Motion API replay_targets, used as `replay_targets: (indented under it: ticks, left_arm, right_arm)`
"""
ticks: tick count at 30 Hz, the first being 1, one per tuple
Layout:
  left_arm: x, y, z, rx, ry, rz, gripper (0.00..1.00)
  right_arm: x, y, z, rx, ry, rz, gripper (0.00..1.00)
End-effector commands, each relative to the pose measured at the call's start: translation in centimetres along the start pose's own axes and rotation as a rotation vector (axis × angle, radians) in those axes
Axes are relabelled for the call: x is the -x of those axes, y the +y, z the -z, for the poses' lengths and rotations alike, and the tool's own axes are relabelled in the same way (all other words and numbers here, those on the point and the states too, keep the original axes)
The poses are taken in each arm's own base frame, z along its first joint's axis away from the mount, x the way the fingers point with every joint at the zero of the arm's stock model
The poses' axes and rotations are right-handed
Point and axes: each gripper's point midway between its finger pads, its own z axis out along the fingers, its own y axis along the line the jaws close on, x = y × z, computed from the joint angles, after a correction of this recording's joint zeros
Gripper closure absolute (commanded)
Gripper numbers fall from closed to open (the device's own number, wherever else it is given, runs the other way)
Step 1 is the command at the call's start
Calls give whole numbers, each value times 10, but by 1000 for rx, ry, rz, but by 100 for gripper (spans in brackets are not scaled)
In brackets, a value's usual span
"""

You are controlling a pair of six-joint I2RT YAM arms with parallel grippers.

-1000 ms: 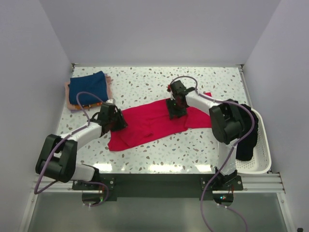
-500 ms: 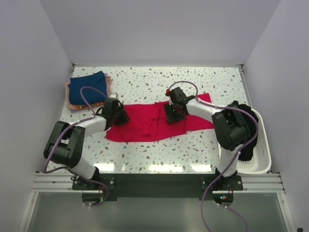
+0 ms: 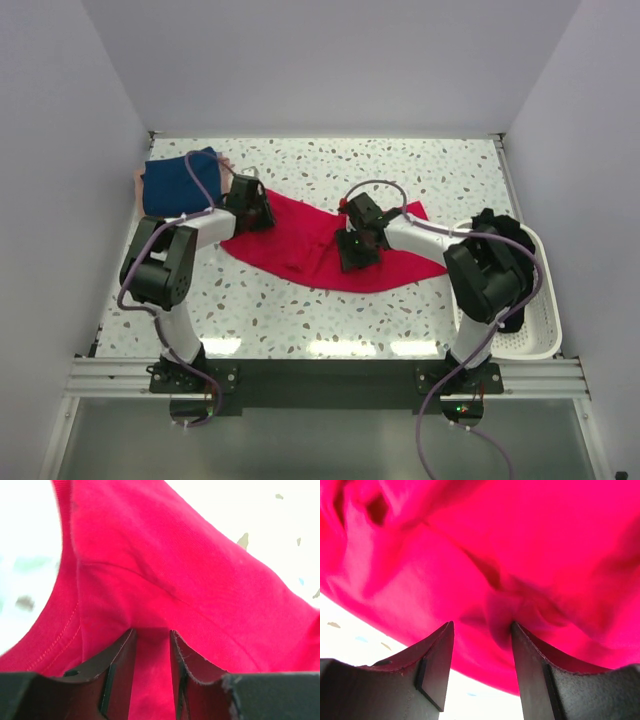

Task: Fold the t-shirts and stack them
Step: Fold the tshirt

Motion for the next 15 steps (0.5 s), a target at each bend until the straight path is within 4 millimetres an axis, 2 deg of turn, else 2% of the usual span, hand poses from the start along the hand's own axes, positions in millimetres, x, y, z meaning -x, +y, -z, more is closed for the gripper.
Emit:
replay_targets:
  ticks: [1,2,4,5,7,8,9,11,13,14,15]
  left_arm:
    - [7,-17,-12,-14,12,-80,62]
    - [19,-30,-12,-37,-11,-109,59]
    - [29,-40,-9,-39,-29,-130,57]
    - [46,-50,-3,-56,-65,-140,54]
    - [59,-55,5,-53,-92,-145,48]
    - [73,-62,17,-64,-129,-150,43]
    - [79,-62,23,-53,-144,-153,40]
    - [90,-65,42,-58,-181,-154,37]
    - [86,-63,52,-54,-169,-152,34]
    - [82,-61,58,-57,-161,-146,30]
    - [73,-60,61,-64,-128,-143,28]
  right_arm:
    - [-1,-5,32,-57,-12,-14,47]
    - [4,-8,39,-71,-30,-2,46]
    - [20,-13,58,-82,-72,-10,46]
    - [25,-18,63,-86,-85,-12,45]
    - [40,-35,75,-99,-122,-50,45]
    - [44,-42,78,-106,-132,-52,45]
    - [52,-57,83,-123,-147,-85,45]
    - [59,-71,85,-139,-155,-93,45]
    - [70,-85,86,-152,-179,-117,45]
    - [74,-94,79,-161,-182,-124,44]
    - [79,-97,76,-160,-190,-128,44]
